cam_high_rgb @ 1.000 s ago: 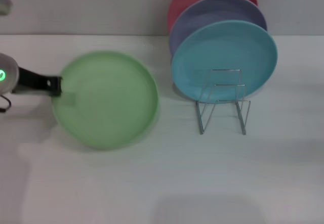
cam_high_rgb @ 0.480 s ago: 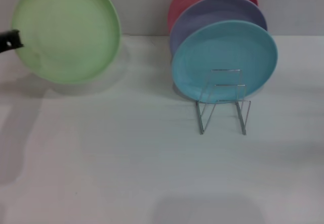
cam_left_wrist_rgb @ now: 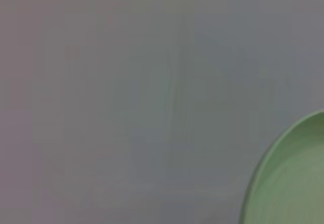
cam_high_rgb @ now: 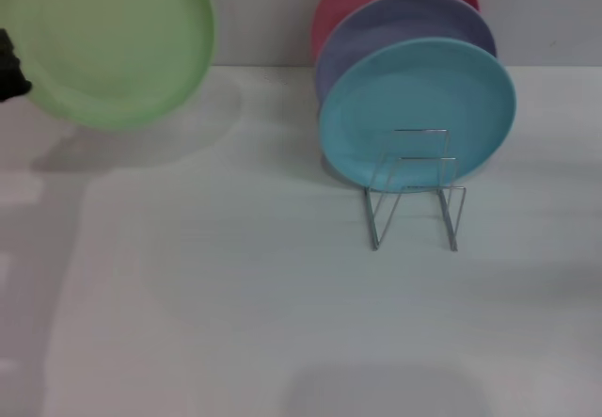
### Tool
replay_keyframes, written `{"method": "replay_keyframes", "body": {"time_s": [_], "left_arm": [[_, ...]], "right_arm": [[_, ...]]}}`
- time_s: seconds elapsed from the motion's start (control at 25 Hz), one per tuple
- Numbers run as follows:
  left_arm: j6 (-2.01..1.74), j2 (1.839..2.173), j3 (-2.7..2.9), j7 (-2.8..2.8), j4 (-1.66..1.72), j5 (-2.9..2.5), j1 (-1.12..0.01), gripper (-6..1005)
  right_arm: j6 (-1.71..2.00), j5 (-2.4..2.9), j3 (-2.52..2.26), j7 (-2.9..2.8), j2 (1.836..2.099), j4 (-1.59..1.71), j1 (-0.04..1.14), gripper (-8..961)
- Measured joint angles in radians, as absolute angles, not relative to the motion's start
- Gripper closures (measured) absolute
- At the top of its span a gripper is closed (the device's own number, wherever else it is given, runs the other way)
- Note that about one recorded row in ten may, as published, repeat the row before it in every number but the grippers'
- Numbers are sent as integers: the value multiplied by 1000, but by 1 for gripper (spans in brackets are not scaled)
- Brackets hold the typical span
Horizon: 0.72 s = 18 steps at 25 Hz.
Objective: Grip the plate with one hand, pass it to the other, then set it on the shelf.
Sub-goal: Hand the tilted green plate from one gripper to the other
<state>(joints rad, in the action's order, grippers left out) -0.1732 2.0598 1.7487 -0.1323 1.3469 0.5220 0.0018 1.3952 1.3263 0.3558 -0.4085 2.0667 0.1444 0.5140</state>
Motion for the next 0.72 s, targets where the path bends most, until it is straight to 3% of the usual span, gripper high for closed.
{"method": "replay_keyframes", "body": {"time_s": [0.48,0.72], "left_arm": [[-785,2063,2040,-47,996,521,-4,964],[-883,2069,2103,-22,889,528,-7,963]], "right_arm": [[1395,1327,354,-408,2060,151,521,404],[1401,1327,354,-408,2057,152,524,404]]}}
